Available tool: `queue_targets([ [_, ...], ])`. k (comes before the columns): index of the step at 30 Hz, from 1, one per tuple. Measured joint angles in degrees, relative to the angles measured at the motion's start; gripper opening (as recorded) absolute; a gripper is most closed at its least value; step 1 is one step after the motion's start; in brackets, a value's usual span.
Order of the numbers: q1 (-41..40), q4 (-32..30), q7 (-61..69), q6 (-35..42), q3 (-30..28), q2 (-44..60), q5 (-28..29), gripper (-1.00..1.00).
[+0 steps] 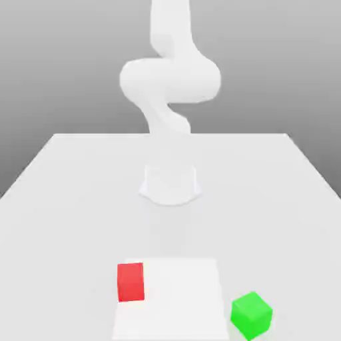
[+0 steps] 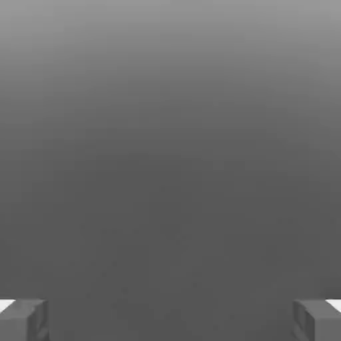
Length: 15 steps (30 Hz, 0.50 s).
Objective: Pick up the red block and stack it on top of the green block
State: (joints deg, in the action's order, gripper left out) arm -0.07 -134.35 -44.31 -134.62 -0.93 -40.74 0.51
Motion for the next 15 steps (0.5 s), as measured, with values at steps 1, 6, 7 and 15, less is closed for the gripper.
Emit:
queue_targets([
  [1,-0.03,-1.15,0.7,-1.28,-0.45,2.32,0.21,0.0],
  [6,-0.19,-6.44,4.12,-7.16,-2.7,12.91,0.92,0.0],
  [7,-0.23,-7.48,4.83,-8.32,-3.16,14.99,1.0,0.0],
  [15,-1.16,-15.8,11.47,-17.55,-6.22,31.6,0.33,0.0],
])
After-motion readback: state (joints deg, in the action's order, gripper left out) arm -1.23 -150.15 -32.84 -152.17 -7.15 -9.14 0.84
